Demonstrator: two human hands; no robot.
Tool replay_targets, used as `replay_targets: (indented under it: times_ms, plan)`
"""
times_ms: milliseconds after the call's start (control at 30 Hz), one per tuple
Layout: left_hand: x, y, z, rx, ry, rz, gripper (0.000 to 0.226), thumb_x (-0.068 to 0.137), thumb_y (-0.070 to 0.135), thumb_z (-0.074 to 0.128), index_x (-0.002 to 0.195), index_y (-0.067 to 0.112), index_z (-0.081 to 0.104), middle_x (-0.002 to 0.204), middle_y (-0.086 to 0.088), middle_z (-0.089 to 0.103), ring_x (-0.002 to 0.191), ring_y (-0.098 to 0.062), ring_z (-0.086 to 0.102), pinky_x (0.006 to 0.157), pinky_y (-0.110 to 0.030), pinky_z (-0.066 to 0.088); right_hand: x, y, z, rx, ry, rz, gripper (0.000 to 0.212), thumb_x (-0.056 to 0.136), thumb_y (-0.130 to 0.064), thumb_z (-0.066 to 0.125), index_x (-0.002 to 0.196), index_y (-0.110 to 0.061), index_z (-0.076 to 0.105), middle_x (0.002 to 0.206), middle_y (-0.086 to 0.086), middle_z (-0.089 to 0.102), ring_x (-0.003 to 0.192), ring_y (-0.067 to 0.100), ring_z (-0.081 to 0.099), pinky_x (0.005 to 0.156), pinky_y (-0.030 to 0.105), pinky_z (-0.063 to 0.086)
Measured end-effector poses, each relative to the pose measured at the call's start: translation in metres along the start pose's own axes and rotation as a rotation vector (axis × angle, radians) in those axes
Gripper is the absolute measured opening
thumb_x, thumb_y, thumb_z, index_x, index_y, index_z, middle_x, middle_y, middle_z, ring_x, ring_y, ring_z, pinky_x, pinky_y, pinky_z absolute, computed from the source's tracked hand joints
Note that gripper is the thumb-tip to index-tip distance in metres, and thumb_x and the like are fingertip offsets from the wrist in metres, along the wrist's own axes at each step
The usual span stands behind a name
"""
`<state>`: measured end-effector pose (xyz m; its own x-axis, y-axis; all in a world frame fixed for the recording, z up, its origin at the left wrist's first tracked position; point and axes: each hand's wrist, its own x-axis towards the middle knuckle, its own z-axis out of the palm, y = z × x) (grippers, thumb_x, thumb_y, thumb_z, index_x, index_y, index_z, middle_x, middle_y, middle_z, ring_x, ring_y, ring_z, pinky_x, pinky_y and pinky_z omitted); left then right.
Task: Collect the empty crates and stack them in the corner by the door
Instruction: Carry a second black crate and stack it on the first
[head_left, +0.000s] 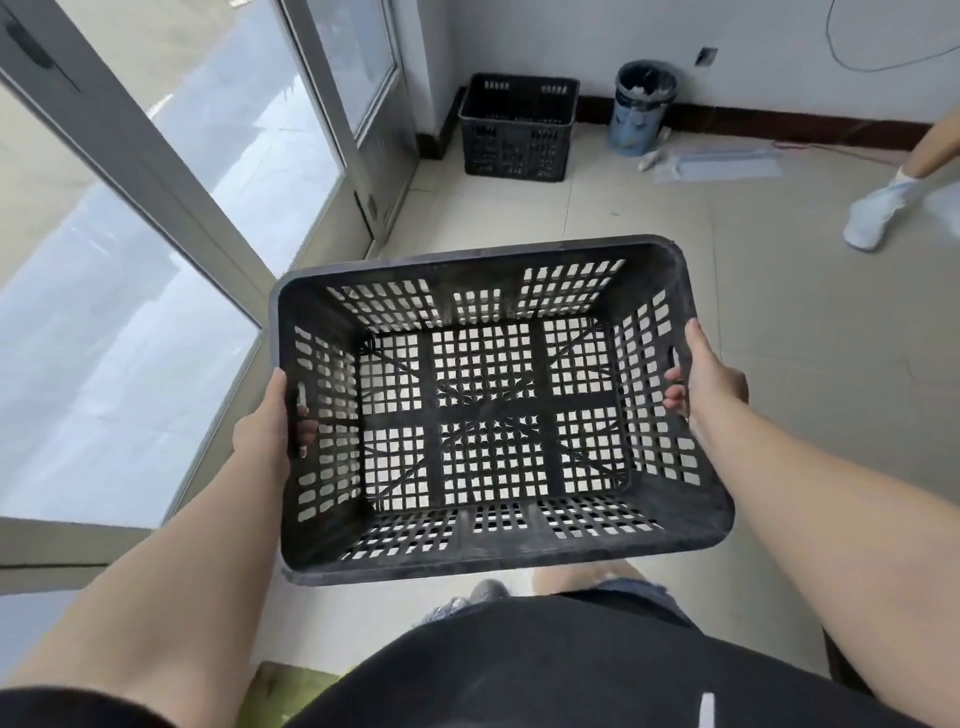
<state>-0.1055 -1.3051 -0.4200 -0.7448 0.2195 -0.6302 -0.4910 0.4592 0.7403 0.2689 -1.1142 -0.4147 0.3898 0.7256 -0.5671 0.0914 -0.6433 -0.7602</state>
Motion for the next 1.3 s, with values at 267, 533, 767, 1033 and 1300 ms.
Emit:
replay_targets:
  times_ms: [267, 533, 767, 1033, 1300]
  plan:
    - [0.061, 0.079, 0.094, 0.03, -0.019, 0.007, 0.049, 0.083, 0.059, 0.06, 0.073, 0.011, 0.057, 0.066, -0.004, 0.056, 0.051, -0.017, 0.048, 0.049, -0.028, 0.039, 0.087, -0.073, 0.066, -0.005, -0.016, 0.011, 0.069, 0.071, -0.076, 0.061, 0.068, -0.008, 0.061, 0.063, 0.002, 0.063, 0.047, 0.014, 0.052, 0.075, 0.033, 0.057]
    - [0.112, 0.158, 0.175, 0.014, 0.002, 0.046, 0.051, 0.081, 0.059, 0.062, 0.083, 0.008, 0.059, 0.064, -0.006, 0.059, 0.048, -0.018, 0.051, 0.047, -0.027, 0.039, 0.164, -0.163, 0.13, 0.013, -0.051, -0.004, 0.066, 0.073, -0.073, 0.062, 0.069, -0.008, 0.06, 0.065, 0.002, 0.063, 0.046, 0.013, 0.051, 0.069, 0.031, 0.055]
    - [0.172, 0.23, 0.256, 0.029, -0.029, 0.04, 0.048, 0.081, 0.059, 0.061, 0.083, 0.011, 0.059, 0.067, -0.006, 0.057, 0.05, -0.018, 0.05, 0.048, -0.024, 0.041, 0.227, -0.234, 0.191, -0.008, -0.019, 0.004, 0.068, 0.073, -0.075, 0.06, 0.067, -0.007, 0.063, 0.063, 0.003, 0.065, 0.047, 0.014, 0.054, 0.068, 0.03, 0.054]
    - [0.256, 0.329, 0.358, 0.06, -0.069, 0.068, 0.042, 0.084, 0.051, 0.061, 0.072, 0.01, 0.058, 0.05, -0.003, 0.057, 0.05, -0.02, 0.048, 0.05, -0.027, 0.039, 0.299, -0.317, 0.278, -0.034, 0.07, 0.039, 0.071, 0.071, -0.078, 0.058, 0.064, -0.008, 0.062, 0.058, 0.003, 0.064, 0.047, 0.016, 0.055, 0.08, 0.037, 0.059]
    - [0.322, 0.424, 0.451, 0.117, -0.092, 0.053, 0.045, 0.086, 0.052, 0.058, 0.071, 0.009, 0.057, 0.066, -0.008, 0.056, 0.052, -0.02, 0.049, 0.052, -0.028, 0.041, 0.365, -0.398, 0.35, -0.007, 0.107, 0.051, 0.071, 0.072, -0.078, 0.058, 0.065, -0.007, 0.062, 0.059, 0.003, 0.064, 0.048, 0.016, 0.056, 0.082, 0.039, 0.058]
